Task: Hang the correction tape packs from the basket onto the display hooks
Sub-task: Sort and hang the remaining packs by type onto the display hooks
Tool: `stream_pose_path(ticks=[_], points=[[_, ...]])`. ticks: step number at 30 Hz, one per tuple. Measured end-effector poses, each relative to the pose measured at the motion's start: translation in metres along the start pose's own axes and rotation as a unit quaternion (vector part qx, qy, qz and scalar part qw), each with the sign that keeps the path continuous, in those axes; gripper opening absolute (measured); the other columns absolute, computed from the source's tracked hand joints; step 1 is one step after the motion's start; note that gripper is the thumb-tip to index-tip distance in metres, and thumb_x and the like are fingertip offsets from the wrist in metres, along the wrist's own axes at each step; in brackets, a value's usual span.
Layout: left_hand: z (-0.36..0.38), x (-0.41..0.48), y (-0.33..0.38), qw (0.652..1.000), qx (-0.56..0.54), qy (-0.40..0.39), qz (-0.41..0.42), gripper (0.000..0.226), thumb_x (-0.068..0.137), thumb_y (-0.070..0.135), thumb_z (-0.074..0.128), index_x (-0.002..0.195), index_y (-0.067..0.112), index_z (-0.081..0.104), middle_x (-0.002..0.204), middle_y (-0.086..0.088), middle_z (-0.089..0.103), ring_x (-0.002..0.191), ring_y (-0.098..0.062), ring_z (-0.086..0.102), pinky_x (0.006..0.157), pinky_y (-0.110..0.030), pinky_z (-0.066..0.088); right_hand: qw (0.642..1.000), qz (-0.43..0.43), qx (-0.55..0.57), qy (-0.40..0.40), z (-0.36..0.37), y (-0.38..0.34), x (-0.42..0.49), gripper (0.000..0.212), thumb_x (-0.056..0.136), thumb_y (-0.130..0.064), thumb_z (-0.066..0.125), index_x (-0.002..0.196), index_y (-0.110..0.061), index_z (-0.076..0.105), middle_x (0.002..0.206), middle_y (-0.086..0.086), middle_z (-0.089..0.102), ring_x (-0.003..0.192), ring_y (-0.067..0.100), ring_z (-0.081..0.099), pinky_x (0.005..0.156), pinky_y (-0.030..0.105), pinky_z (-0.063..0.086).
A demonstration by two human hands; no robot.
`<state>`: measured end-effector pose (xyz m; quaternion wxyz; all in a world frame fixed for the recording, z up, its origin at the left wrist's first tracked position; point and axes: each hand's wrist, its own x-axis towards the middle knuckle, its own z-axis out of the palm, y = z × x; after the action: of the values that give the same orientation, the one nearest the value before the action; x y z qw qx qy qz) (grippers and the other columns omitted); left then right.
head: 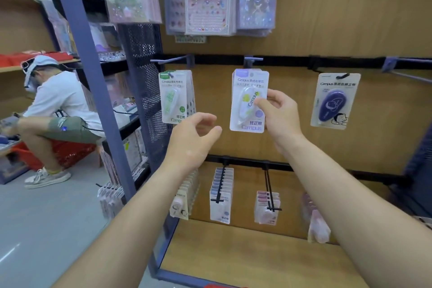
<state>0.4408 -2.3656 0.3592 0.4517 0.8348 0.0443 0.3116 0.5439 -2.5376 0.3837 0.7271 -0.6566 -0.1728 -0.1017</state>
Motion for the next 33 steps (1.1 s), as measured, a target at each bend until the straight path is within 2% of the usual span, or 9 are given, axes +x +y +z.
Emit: stream_pose_path(ticks=[6, 13, 17, 19, 23, 26, 28, 31, 33], points=[[0.003, 0.003, -0.001, 1.000, 0.009, -0.004, -0.006, 0.021, 0.094, 0.027, 0.070, 0.114, 0.027, 0.071, 0.107, 0.017, 0.070, 0.100, 0.005, 0.062, 0.084, -0.010, 0.044, 0.999, -0.030, -0.013, -0.017, 0.002, -0.009, 0.004, 0.014, 0.100, -0.019, 0.066, 0.106, -0.031, 0.069, 0.096, -0.009, 0.078, 0.091, 0.010, 0.076, 0.076, 0.036, 0.065], [0.002, 0.001, -0.003, 1.000, 0.012, -0.008, -0.014, 0.023, 0.094, 0.028, 0.069, 0.117, 0.027, 0.070, 0.110, 0.017, 0.070, 0.099, 0.007, 0.062, 0.082, -0.009, 0.043, 1.000, -0.010, -0.016, 0.003, 0.002, 0.000, 0.001, 0.016, 0.099, -0.021, 0.066, 0.115, -0.021, 0.069, 0.099, -0.007, 0.077, 0.088, 0.008, 0.076, 0.073, 0.032, 0.064], [0.000, 0.001, -0.003, 1.000, 0.020, -0.006, -0.018, 0.023, 0.094, 0.029, 0.069, 0.118, 0.028, 0.070, 0.110, 0.017, 0.070, 0.101, 0.004, 0.063, 0.082, -0.011, 0.044, 0.998, 0.040, -0.052, 0.009, 0.007, 0.000, 0.015, 0.008, 0.097, -0.025, 0.069, 0.105, -0.023, 0.069, 0.102, -0.005, 0.076, 0.089, 0.012, 0.076, 0.079, 0.040, 0.065], [0.002, -0.001, -0.003, 0.999, 0.025, -0.012, -0.021, 0.023, 0.094, 0.029, 0.069, 0.118, 0.028, 0.070, 0.110, 0.016, 0.070, 0.100, 0.004, 0.063, 0.085, -0.015, 0.047, 0.992, 0.071, -0.104, 0.009, 0.009, 0.003, 0.019, 0.014, 0.096, -0.032, 0.070, 0.102, -0.019, 0.068, 0.103, -0.004, 0.074, 0.090, 0.016, 0.075, 0.079, 0.043, 0.064], [0.012, -0.020, -0.009, 0.997, 0.052, -0.052, -0.030, 0.029, 0.095, 0.031, 0.069, 0.123, 0.026, 0.067, 0.114, 0.014, 0.068, 0.102, -0.001, 0.064, 0.091, -0.025, 0.050, 0.960, 0.065, -0.272, -0.003, -0.007, 0.016, -0.003, 0.036, 0.094, -0.041, 0.070, 0.119, -0.017, 0.060, 0.109, -0.006, 0.062, 0.099, 0.014, 0.061, 0.077, 0.028, 0.047], [0.024, -0.047, -0.020, 0.993, 0.068, -0.082, -0.050, 0.032, 0.095, 0.032, 0.069, 0.126, 0.026, 0.066, 0.116, 0.013, 0.067, 0.102, -0.003, 0.063, 0.094, -0.028, 0.051, 0.931, 0.074, -0.351, -0.059, -0.032, 0.038, -0.041, 0.053, 0.092, -0.046, 0.071, 0.134, -0.018, 0.056, 0.121, -0.006, 0.062, 0.110, 0.015, 0.061, 0.090, 0.033, 0.050], [0.037, -0.071, -0.032, 0.989, 0.084, -0.104, -0.065, 0.033, 0.095, 0.034, 0.068, 0.128, 0.027, 0.066, 0.119, 0.013, 0.067, 0.105, -0.005, 0.063, 0.097, -0.031, 0.051, 0.910, 0.093, -0.392, -0.099, -0.052, 0.058, -0.069, 0.054, 0.091, -0.049, 0.071, 0.134, -0.020, 0.057, 0.125, -0.005, 0.063, 0.112, 0.016, 0.062, 0.093, 0.036, 0.051], [0.060, -0.118, -0.056, 0.978, 0.091, -0.157, -0.099, 0.039, 0.094, 0.036, 0.069, 0.131, 0.026, 0.063, 0.126, 0.010, 0.065, 0.108, -0.009, 0.064, 0.100, -0.038, 0.053, 0.868, 0.150, -0.442, -0.170, -0.084, 0.091, -0.118, 0.046, 0.090, -0.052, 0.071, 0.124, -0.023, 0.062, 0.118, -0.007, 0.064, 0.102, 0.017, 0.065, 0.086, 0.033, 0.052], [0.079, -0.152, -0.078, 0.968, 0.107, -0.197, -0.117, 0.043, 0.092, 0.038, 0.070, 0.132, 0.024, 0.062, 0.126, 0.007, 0.064, 0.105, -0.011, 0.065, 0.097, -0.039, 0.054, 0.845, 0.184, -0.459, -0.205, -0.106, 0.118, -0.151, 0.044, 0.087, -0.053, 0.074, 0.117, -0.023, 0.064, 0.113, -0.008, 0.066, 0.103, 0.017, 0.066, 0.089, 0.034, 0.053]])
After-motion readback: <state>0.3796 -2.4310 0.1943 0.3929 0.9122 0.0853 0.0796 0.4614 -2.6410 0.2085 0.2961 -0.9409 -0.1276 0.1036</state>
